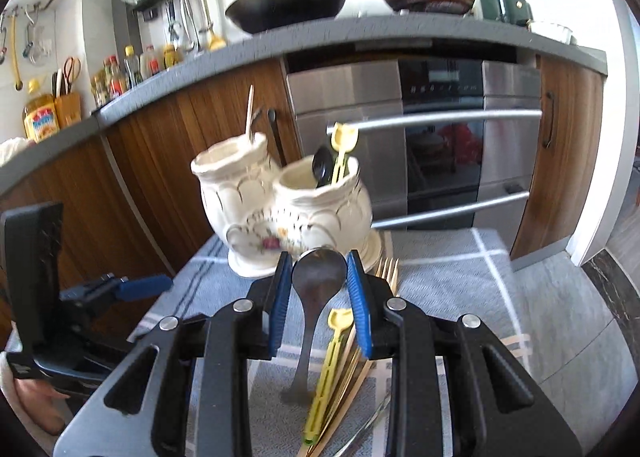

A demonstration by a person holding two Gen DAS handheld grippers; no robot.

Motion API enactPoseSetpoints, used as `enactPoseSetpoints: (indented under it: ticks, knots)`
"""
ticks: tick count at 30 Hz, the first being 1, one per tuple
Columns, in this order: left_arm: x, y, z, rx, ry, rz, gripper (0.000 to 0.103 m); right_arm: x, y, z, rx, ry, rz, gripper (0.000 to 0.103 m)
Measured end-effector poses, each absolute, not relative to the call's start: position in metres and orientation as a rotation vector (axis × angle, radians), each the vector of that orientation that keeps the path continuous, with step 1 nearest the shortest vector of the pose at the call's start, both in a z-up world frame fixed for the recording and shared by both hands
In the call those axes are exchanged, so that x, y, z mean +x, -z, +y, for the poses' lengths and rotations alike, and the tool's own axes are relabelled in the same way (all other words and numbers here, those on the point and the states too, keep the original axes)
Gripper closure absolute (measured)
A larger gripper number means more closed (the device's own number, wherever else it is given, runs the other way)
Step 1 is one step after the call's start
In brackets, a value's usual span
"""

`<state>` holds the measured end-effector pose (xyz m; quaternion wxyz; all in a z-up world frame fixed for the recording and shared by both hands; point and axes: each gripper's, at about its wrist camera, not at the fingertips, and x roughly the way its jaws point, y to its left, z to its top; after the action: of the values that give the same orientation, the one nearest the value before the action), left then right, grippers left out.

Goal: Organize utensils
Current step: 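Grasp a silver fork with the left tool while the right tool lifts the spoon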

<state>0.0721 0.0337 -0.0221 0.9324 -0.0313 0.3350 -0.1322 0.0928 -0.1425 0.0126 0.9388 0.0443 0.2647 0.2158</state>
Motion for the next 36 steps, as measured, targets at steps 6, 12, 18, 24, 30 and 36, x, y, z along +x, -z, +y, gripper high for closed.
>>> enactPoseSetpoints:
  ticks: [6, 12, 18, 24, 30, 36]
  knots:
    - [0.076, 0.024, 0.023, -0.053, 0.285, 0.691, 0.012, 0.082, -0.027, -0.155, 0.109, -0.422, 0.469, 0.075]
    - [0.078, 0.028, 0.002, -0.022, 0.325, 0.701, 0.012, 0.074, -0.040, -0.172, 0.104, -0.377, 0.425, 0.075]
    - [0.085, 0.035, -0.041, 0.027, 0.432, 0.717, 0.013, 0.070, -0.044, -0.196, 0.101, -0.308, 0.407, 0.075]
    - [0.104, 0.050, -0.083, 0.067, 0.520, 0.774, 0.026, 0.069, -0.040, -0.226, 0.101, -0.245, 0.415, 0.075]
    - [0.135, 0.054, -0.106, 0.039, 0.610, 0.834, 0.045, 0.068, -0.036, -0.254, 0.118, -0.212, 0.425, 0.075]
    - [0.165, 0.064, -0.121, 0.038, 0.636, 0.884, 0.052, 0.069, -0.031, -0.265, 0.126, -0.218, 0.438, 0.075]
